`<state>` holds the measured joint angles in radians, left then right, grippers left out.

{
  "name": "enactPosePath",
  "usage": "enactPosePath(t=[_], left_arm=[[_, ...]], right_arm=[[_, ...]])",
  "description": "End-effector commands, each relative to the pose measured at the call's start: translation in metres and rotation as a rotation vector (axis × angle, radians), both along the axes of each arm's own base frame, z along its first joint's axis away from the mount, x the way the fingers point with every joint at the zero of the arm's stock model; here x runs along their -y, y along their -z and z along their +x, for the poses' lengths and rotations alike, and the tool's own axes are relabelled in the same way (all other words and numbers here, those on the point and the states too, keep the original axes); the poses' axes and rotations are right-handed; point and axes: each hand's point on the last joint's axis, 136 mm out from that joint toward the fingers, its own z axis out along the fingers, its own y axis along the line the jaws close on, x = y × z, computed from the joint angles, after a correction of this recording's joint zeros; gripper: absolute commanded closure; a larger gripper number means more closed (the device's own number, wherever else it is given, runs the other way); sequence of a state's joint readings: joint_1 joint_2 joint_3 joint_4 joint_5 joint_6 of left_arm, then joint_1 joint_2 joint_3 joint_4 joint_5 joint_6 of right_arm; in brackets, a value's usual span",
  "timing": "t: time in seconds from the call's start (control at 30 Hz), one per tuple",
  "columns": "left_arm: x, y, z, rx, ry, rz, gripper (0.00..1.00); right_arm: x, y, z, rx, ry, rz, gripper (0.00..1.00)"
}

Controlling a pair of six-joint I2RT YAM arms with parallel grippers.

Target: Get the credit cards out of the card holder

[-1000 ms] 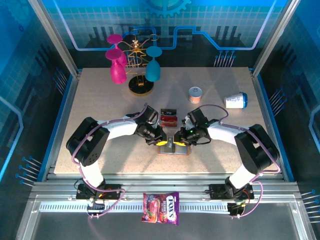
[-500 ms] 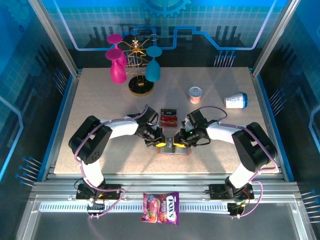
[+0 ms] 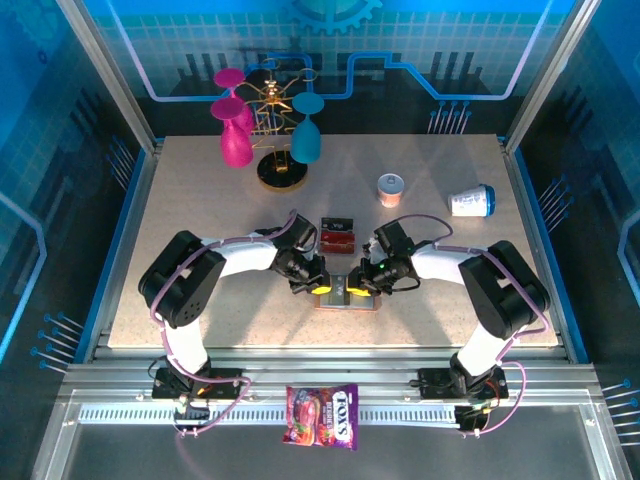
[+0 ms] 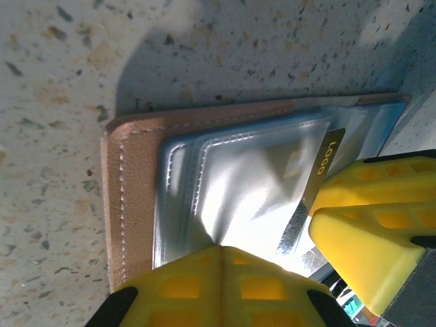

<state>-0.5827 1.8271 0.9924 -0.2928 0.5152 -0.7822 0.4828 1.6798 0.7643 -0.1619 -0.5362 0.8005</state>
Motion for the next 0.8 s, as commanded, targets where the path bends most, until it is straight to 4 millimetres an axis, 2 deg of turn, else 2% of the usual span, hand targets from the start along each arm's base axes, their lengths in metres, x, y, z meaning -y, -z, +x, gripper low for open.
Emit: enactPosePath(t=[0.0,0.47,0.77], left_arm=[[-0.0075,0.0135,-0.0105,-0.038,0.017,0.043,0.94],[-0.0083,0.0180,-0.0118,-0.051,0.016,0.049,0.94],[-0.0109,0.0174,-0.0121,-0.047,0.010,0.061,0.94]], right_arm=[[-0.0002,0.0032,-0.0007,-0.020,0.009,0.025,0.77],[-0.0035,0.0069,-0.0012,-0.036,0.012,0.058,0.79],[-0.0002,-0.0021,0.0015,-0.008,0.022,0.061,0.88]])
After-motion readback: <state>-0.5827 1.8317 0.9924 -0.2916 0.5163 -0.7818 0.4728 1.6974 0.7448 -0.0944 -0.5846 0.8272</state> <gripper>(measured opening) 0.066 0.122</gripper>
